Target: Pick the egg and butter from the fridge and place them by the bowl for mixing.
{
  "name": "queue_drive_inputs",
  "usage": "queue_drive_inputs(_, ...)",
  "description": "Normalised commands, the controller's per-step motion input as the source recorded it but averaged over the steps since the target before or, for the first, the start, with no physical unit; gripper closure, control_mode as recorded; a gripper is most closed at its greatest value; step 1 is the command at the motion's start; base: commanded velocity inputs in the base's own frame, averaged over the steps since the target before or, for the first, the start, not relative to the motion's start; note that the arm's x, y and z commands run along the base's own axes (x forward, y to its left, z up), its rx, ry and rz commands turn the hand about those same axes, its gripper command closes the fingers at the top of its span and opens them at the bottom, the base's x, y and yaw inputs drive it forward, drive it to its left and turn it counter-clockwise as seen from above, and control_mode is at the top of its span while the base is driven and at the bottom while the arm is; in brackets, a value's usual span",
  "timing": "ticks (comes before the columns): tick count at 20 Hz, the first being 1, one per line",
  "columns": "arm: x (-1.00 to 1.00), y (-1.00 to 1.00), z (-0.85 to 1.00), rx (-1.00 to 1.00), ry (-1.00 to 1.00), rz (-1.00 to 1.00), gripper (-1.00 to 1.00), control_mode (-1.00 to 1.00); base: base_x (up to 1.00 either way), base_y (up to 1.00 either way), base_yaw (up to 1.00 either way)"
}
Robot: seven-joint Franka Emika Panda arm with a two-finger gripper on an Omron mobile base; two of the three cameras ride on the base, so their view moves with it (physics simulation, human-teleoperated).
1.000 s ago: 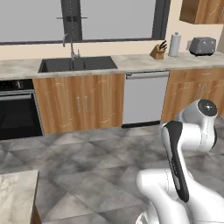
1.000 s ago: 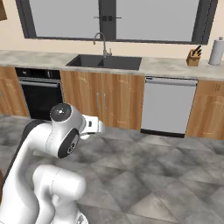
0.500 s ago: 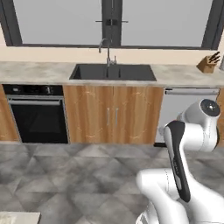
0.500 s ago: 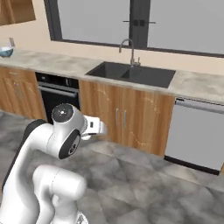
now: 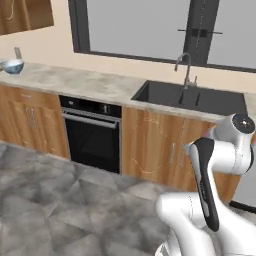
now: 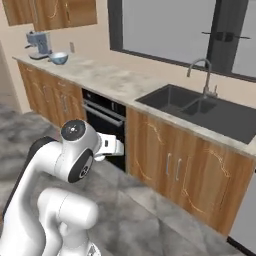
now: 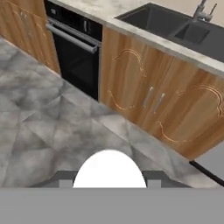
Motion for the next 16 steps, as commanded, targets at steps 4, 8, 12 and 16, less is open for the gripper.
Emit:
queue_drive_inputs(4, 0.00, 0.00, 0.00, 0.00, 0.00, 0.00, 1.00, 1.00, 0.96, 0.00, 0.70)
queue_drive_inputs(8, 0.00, 0.00, 0.00, 0.00, 0.00, 0.00, 1.00, 1.00, 1.00, 0.00, 0.66)
queue_drive_inputs(12, 0.00, 0.00, 0.00, 0.00, 0.00, 0.00, 1.00, 1.00, 1.00, 0.00, 0.64)
queue_drive_inputs(16, 0.00, 0.00, 0.00, 0.00, 0.00, 0.00, 1.00, 1.00, 1.00, 0.03, 0.63)
